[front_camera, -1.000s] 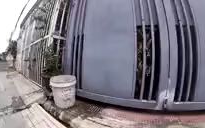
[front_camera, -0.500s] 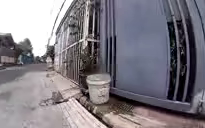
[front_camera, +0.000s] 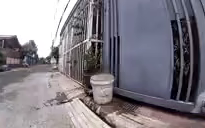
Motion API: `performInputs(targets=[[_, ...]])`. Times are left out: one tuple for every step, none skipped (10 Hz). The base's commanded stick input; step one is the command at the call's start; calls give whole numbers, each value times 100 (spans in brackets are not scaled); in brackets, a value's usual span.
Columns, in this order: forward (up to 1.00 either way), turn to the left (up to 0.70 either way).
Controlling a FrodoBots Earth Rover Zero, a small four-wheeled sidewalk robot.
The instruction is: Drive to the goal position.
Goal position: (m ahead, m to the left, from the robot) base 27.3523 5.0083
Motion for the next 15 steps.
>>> performInputs(targets=[[-30,0],[-70,0],[-70,0],[-70,0],[-70,0],[-70,0],[-43,0],[0,0],[0,0],[0,0],[0,0],[0,0],[0,0],[0,34],[0,45]])
